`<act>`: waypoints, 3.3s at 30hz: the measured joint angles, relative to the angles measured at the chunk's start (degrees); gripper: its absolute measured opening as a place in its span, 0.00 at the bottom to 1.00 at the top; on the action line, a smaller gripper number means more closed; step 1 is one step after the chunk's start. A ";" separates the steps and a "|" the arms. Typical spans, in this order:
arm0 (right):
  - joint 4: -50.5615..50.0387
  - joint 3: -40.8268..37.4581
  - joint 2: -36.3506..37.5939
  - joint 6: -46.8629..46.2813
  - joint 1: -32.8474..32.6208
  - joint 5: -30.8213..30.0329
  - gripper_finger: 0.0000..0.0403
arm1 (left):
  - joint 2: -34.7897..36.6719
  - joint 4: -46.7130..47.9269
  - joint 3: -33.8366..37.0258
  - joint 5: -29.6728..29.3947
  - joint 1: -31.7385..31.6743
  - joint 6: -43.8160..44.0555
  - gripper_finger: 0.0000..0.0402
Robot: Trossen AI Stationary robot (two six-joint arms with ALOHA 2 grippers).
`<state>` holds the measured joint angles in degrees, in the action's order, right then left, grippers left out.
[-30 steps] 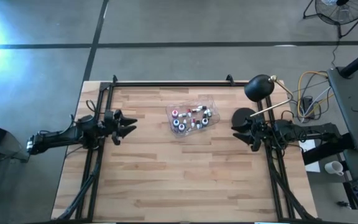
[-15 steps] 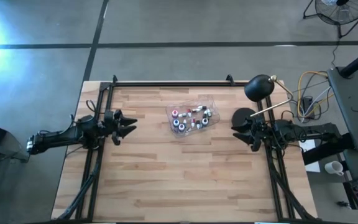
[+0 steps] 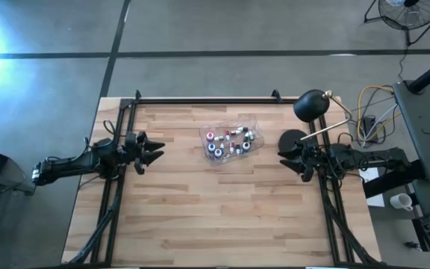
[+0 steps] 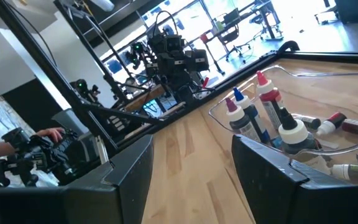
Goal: Pick & Place food coloring
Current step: Return to Home Position
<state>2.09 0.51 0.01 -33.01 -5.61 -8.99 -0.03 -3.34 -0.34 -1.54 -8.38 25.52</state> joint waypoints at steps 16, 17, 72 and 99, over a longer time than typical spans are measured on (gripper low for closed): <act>-0.07 0.04 -1.33 0.00 0.00 0.00 0.52 | 0.00 -0.04 0.02 0.00 0.00 0.00 0.42; -0.07 0.04 -1.30 0.00 0.00 0.00 0.52 | 0.00 -0.02 0.01 0.01 0.01 0.00 0.42; -0.02 0.04 -1.35 0.00 0.00 0.00 0.52 | -1.70 0.14 -0.26 0.00 4.35 0.00 0.42; -0.05 0.04 -1.29 31.73 0.04 0.03 0.52 | -1.70 0.16 -0.28 0.00 4.35 0.00 0.42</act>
<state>2.03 0.56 -1.28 -1.28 -5.56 -8.97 -1.74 -3.18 -0.62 -1.54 -4.03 25.52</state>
